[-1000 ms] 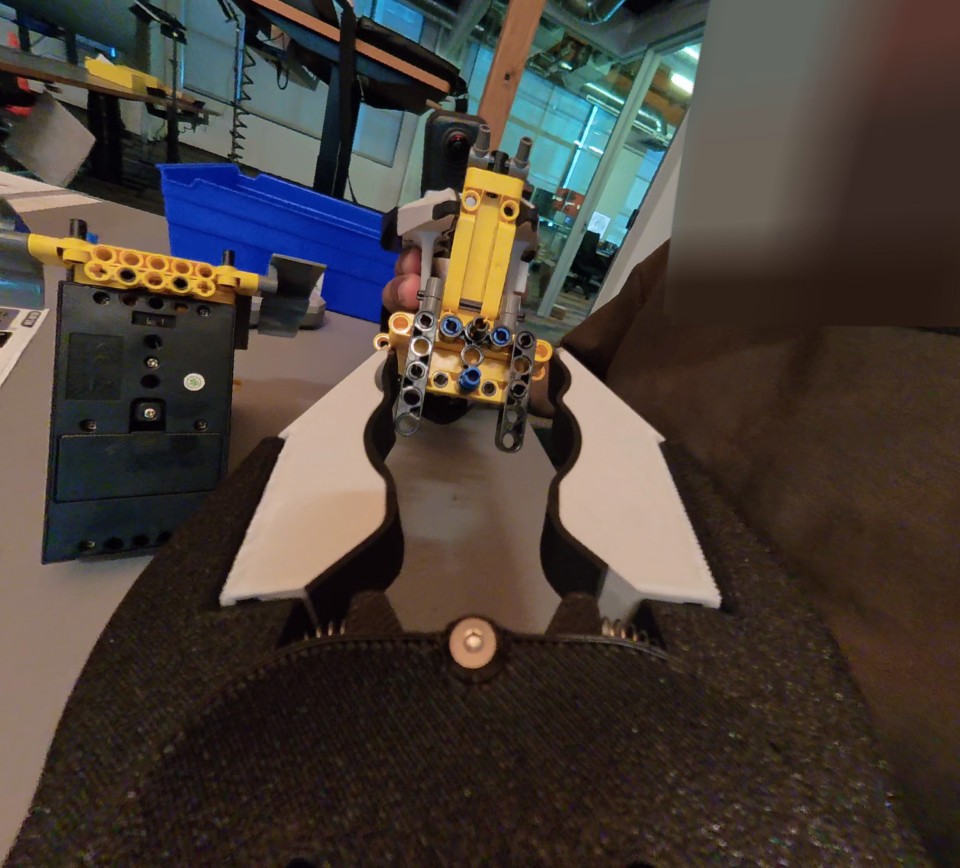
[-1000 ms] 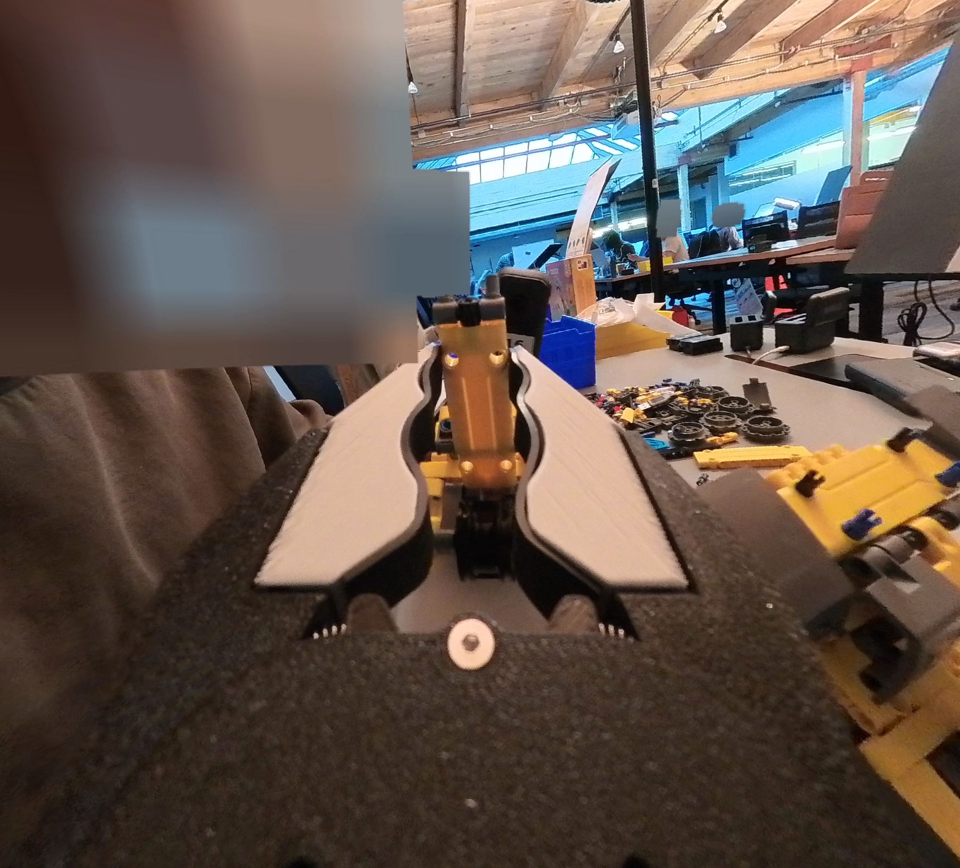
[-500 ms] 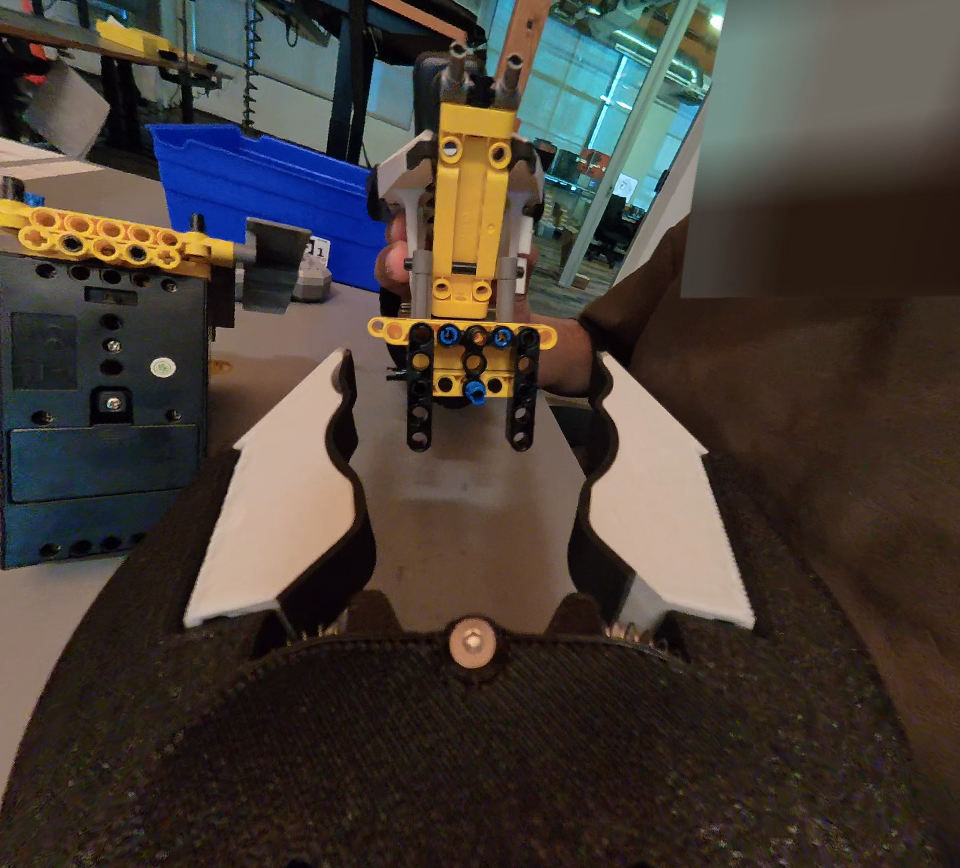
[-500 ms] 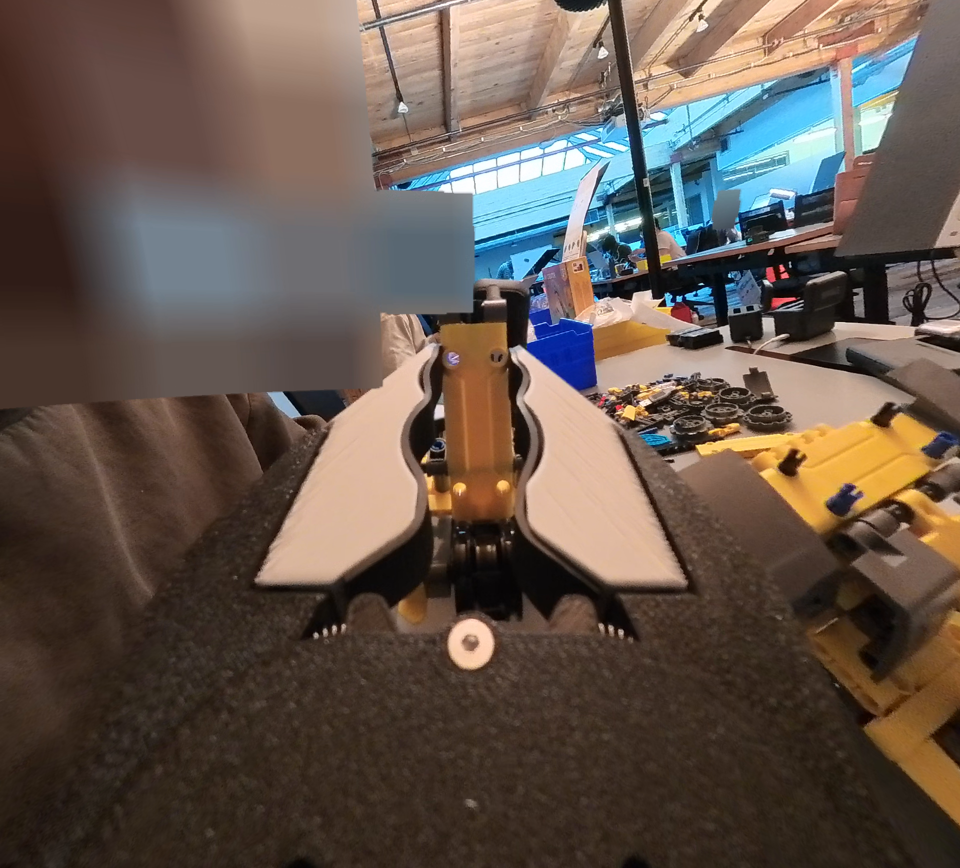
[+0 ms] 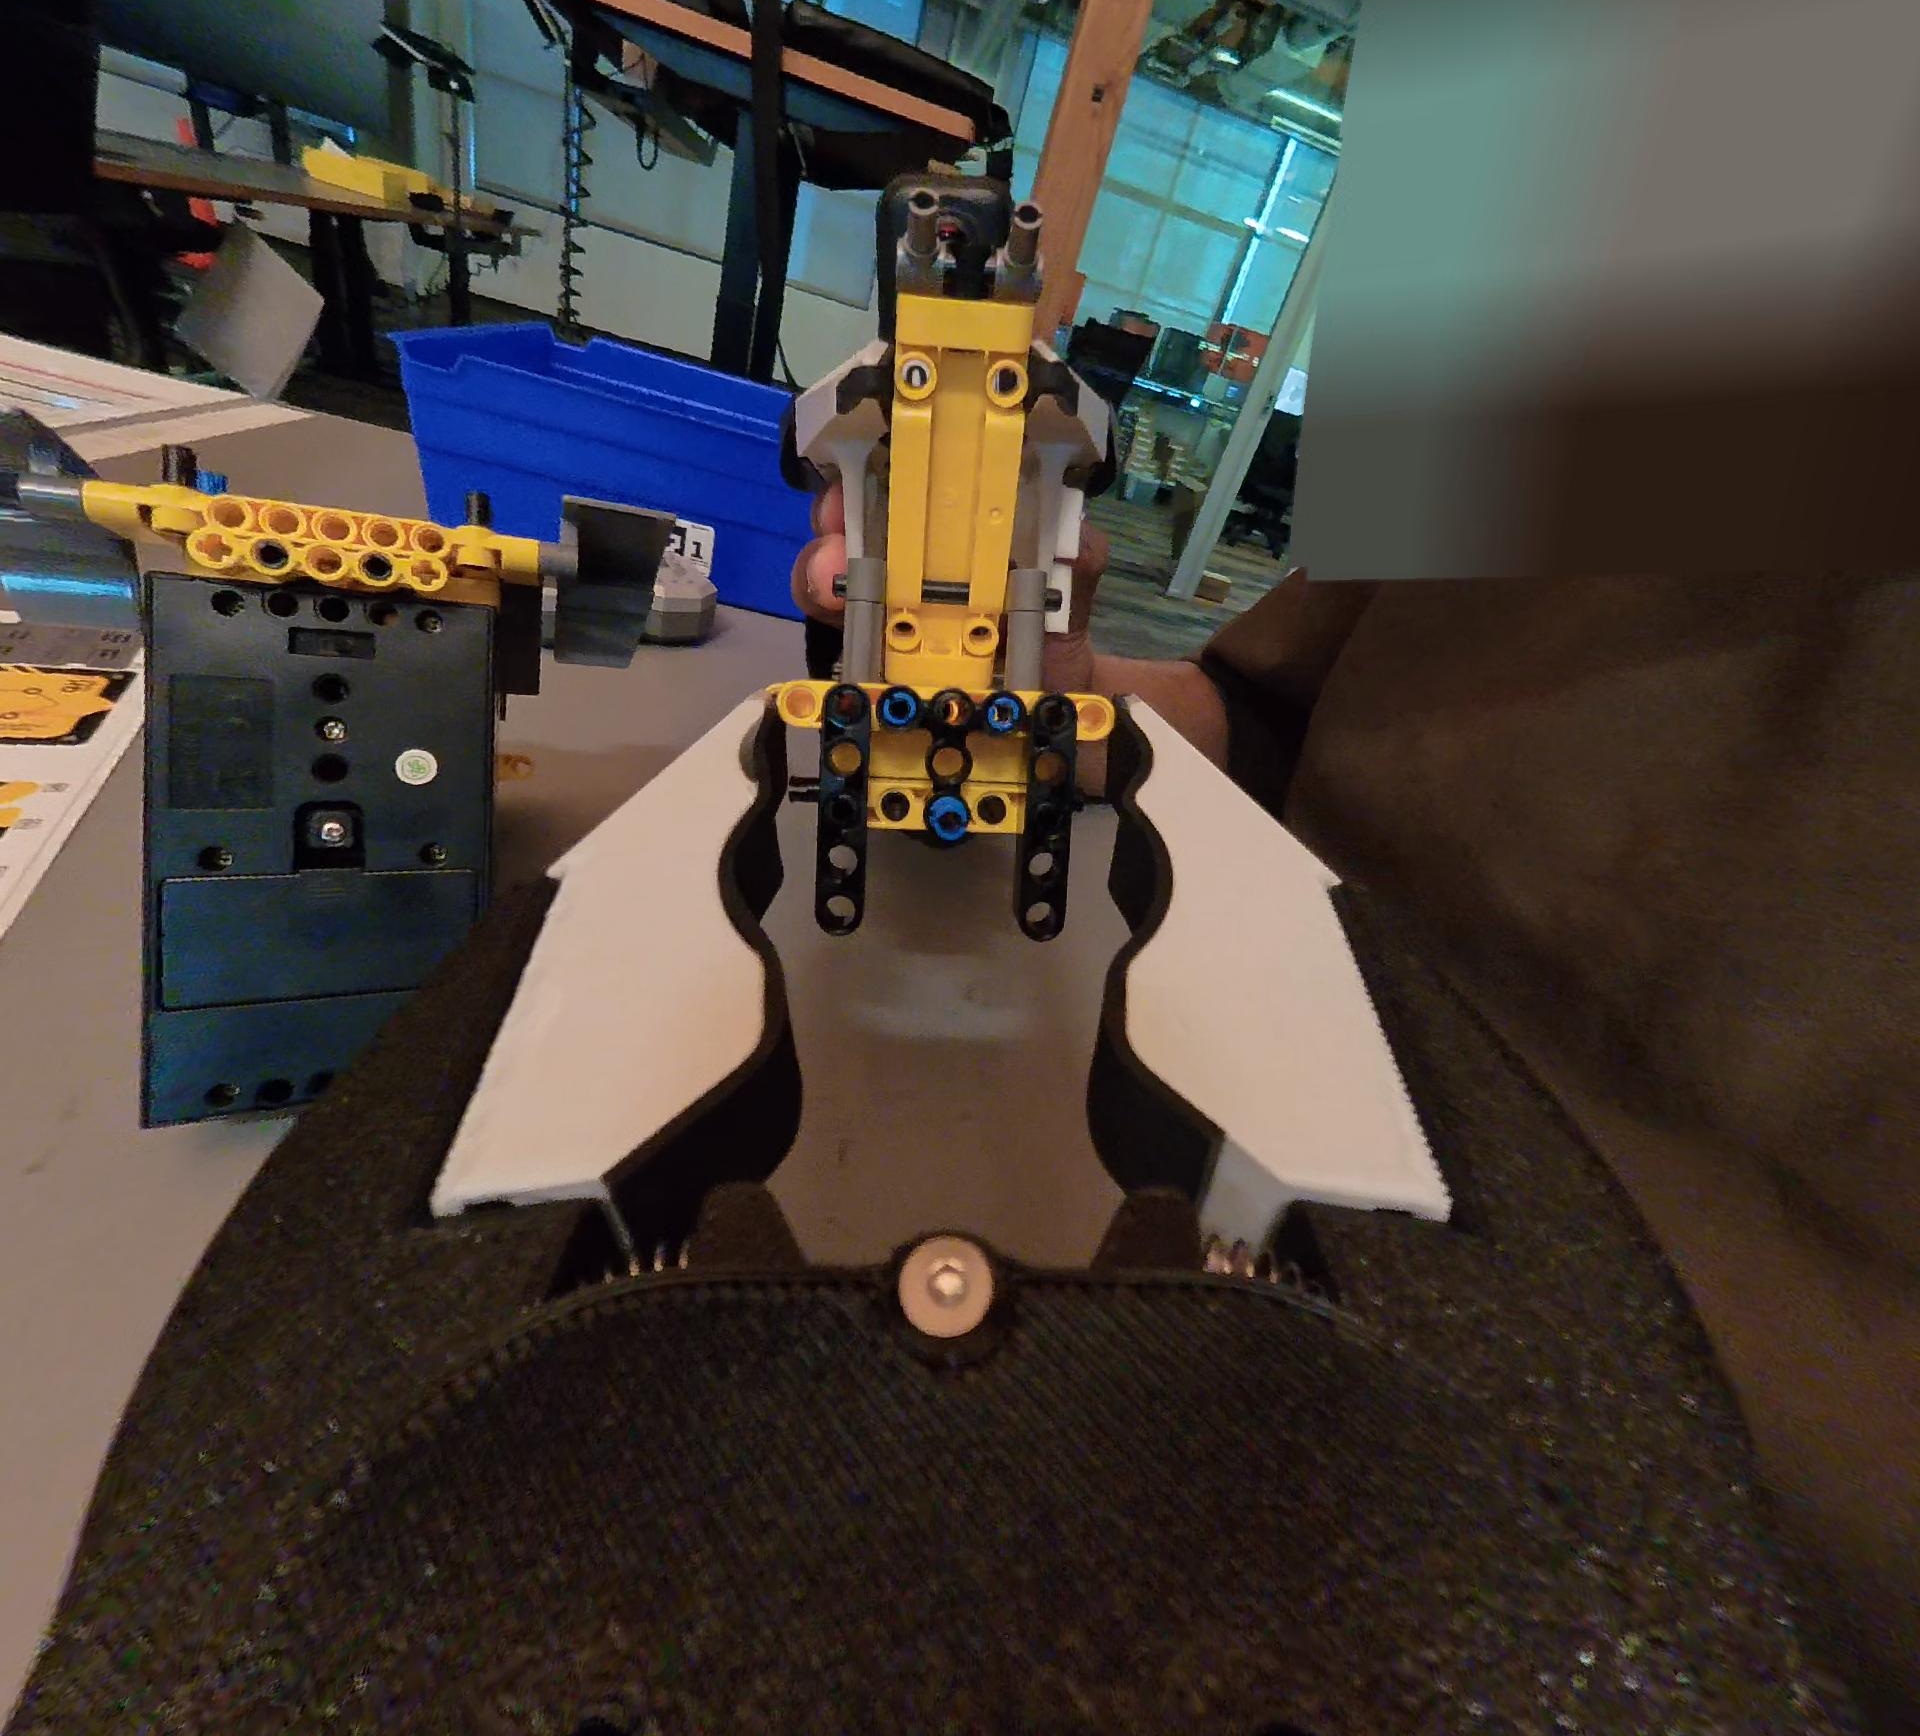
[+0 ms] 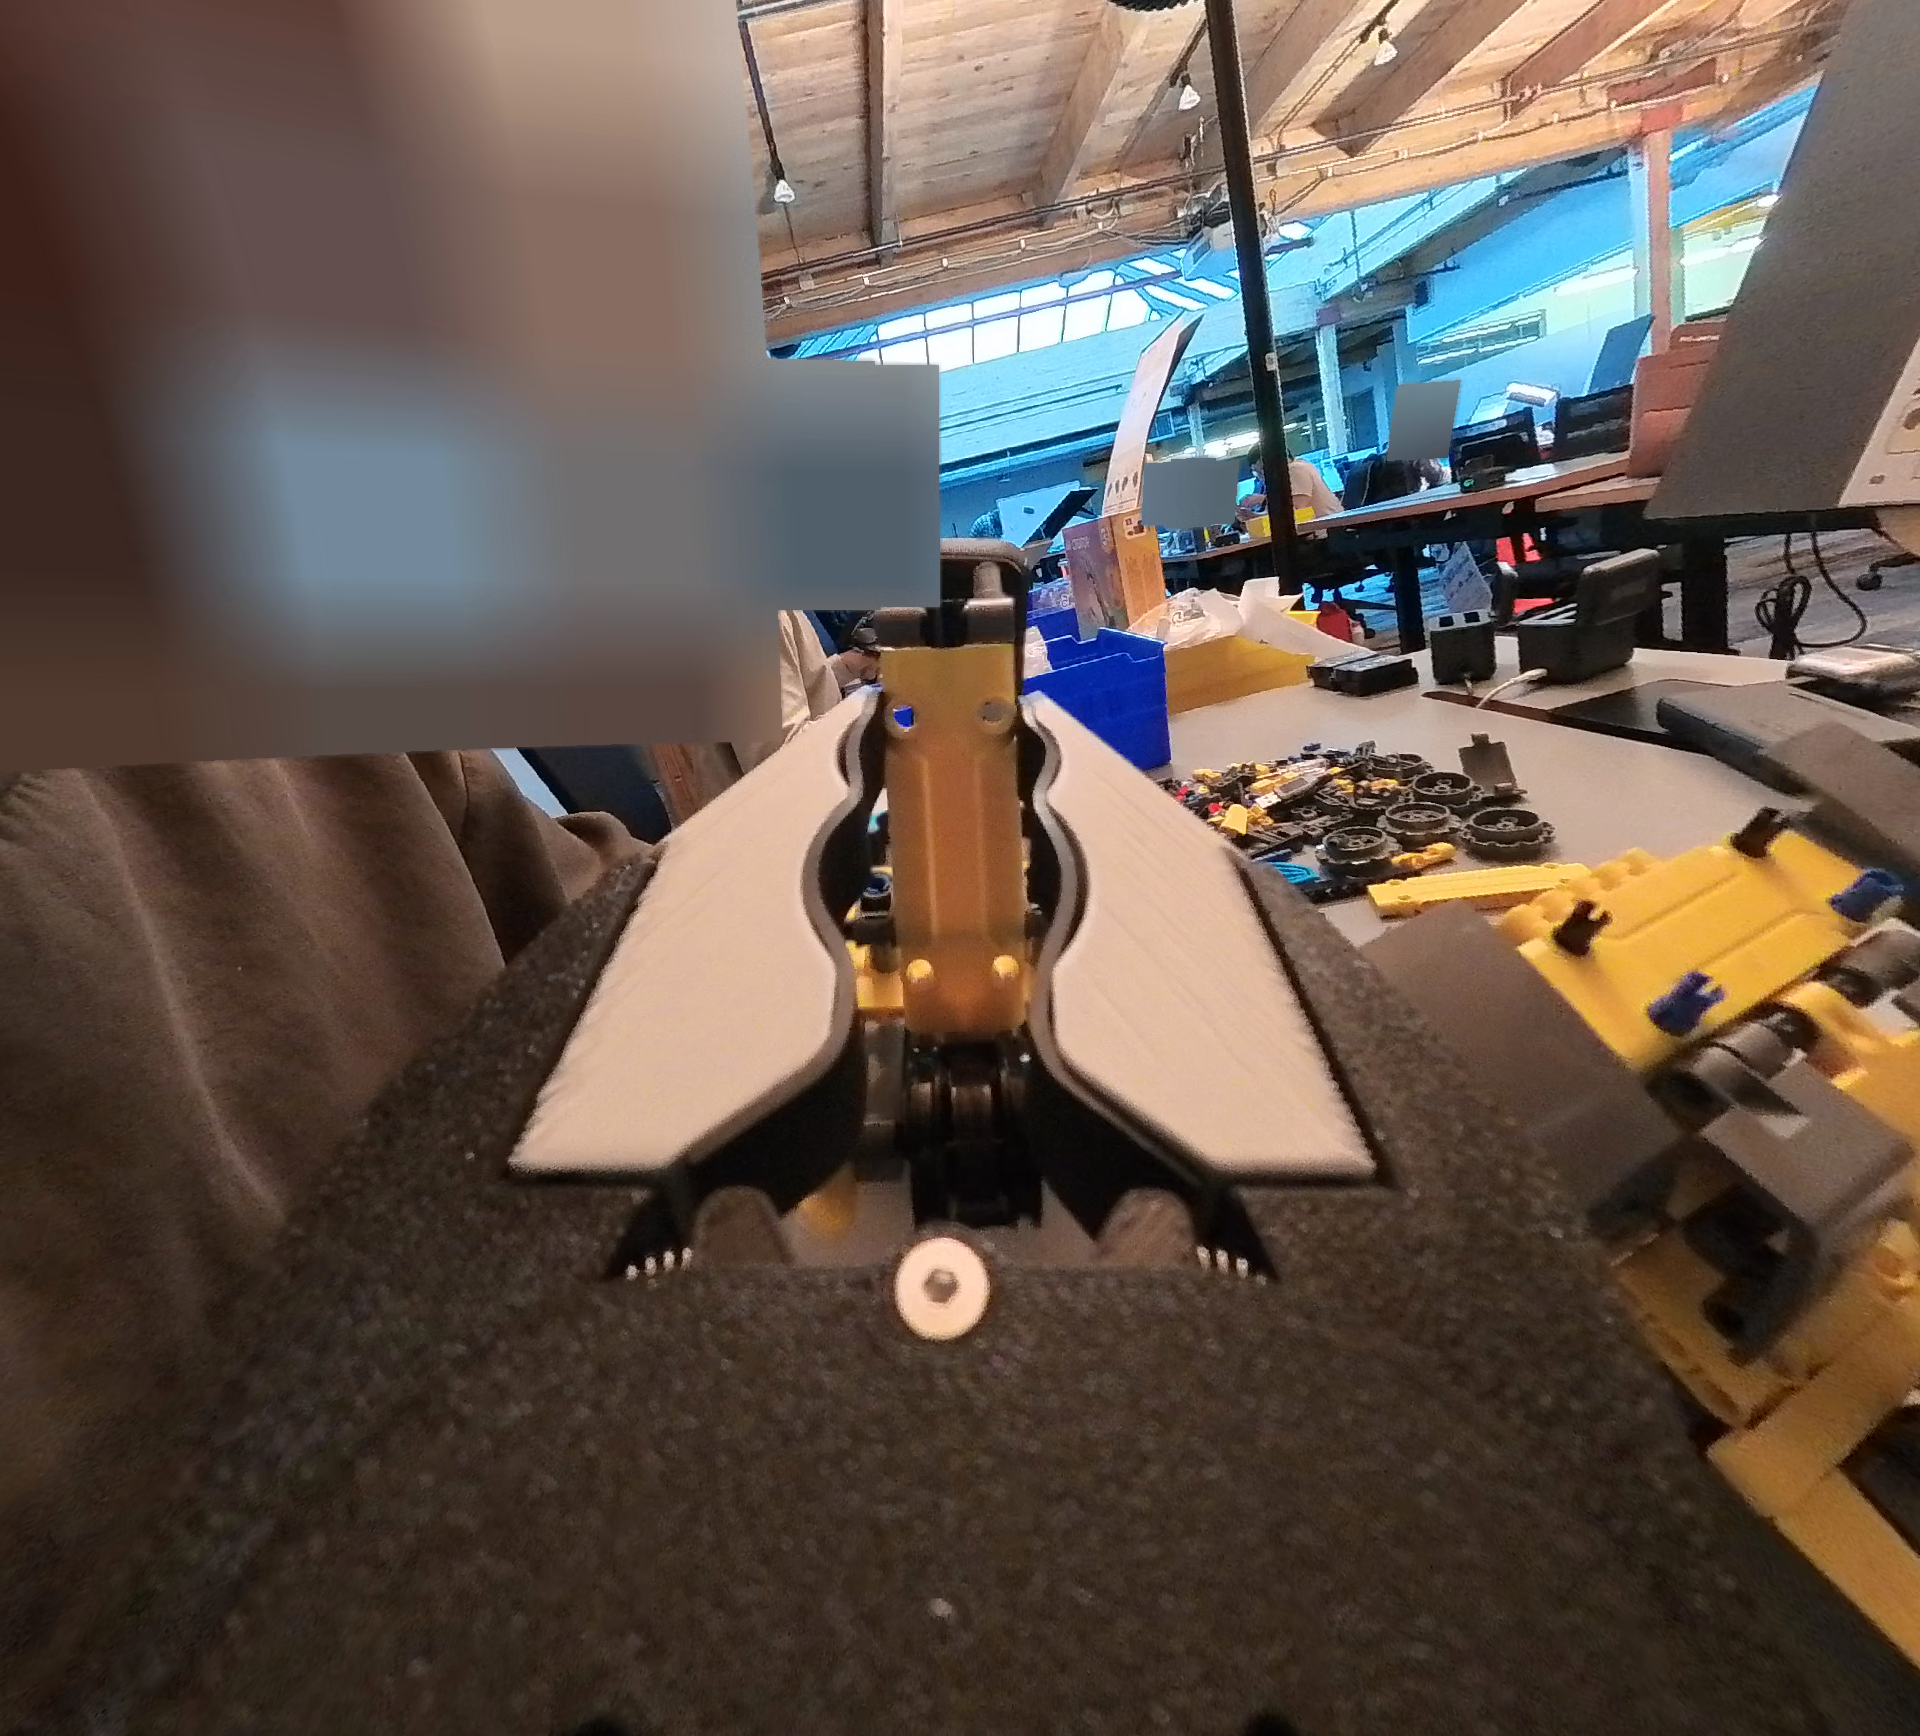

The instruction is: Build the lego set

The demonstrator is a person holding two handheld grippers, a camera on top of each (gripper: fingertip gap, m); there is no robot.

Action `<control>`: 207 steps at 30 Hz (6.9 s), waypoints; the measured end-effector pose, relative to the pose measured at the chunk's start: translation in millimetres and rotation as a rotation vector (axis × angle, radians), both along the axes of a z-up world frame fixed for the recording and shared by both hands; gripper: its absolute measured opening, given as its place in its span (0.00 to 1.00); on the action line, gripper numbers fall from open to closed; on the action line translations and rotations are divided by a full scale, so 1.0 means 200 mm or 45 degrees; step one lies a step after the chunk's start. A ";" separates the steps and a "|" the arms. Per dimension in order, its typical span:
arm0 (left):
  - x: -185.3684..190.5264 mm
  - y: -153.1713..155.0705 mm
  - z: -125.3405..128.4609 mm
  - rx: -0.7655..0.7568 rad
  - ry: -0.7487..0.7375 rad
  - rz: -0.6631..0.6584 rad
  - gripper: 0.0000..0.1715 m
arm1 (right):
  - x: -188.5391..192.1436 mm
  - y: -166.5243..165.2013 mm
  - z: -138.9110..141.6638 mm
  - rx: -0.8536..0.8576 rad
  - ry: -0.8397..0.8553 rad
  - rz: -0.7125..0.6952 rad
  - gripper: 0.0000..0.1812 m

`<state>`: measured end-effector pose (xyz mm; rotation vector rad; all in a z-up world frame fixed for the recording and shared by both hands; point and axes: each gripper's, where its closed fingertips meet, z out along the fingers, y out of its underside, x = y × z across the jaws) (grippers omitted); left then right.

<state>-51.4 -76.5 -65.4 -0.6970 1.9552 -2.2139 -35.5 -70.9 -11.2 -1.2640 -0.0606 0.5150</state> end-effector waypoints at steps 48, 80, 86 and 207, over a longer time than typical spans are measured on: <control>0.06 0.13 0.06 -0.150 0.078 0.092 0.32 | -0.07 0.23 -0.35 -0.434 -0.143 -0.067 0.49; 0.01 0.08 0.17 -0.384 0.041 0.010 0.54 | -0.10 0.14 -0.14 -0.058 -0.016 -0.030 0.42; 0.02 0.08 0.15 -0.369 0.041 0.055 0.52 | -0.10 0.16 -0.15 -0.052 0.020 -0.020 0.42; 0.13 0.27 0.06 -0.035 0.068 0.679 0.33 | -0.05 0.37 -0.44 -0.437 -1.250 -0.958 0.06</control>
